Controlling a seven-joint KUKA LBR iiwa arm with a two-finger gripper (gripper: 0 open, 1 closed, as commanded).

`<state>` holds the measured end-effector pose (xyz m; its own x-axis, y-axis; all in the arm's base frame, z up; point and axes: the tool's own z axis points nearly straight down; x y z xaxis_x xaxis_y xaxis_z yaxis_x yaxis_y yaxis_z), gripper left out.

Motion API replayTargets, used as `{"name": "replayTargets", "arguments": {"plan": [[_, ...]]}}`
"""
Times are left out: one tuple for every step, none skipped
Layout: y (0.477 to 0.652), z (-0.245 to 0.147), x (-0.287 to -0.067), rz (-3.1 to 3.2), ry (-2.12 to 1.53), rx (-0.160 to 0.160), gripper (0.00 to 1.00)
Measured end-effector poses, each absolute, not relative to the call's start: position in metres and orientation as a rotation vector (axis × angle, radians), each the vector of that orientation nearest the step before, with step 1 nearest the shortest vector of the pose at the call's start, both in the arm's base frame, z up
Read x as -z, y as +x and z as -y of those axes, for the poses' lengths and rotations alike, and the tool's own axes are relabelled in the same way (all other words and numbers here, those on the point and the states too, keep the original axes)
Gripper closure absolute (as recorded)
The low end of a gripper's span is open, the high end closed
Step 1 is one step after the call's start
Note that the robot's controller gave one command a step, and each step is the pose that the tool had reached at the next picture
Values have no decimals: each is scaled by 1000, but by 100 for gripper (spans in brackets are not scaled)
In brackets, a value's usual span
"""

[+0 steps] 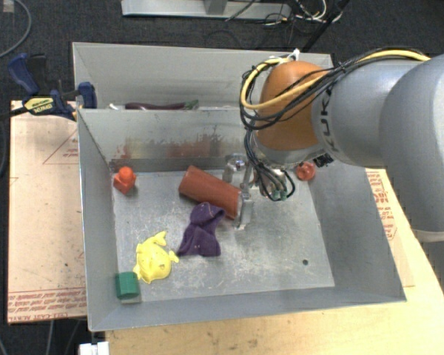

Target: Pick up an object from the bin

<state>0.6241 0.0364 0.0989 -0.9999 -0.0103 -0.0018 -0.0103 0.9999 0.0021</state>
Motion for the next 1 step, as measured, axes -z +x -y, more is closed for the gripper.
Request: {"name": "replayTargets", "arguments": {"plan": [[616, -59, -71, -3128, -89, -3, 100]]}}
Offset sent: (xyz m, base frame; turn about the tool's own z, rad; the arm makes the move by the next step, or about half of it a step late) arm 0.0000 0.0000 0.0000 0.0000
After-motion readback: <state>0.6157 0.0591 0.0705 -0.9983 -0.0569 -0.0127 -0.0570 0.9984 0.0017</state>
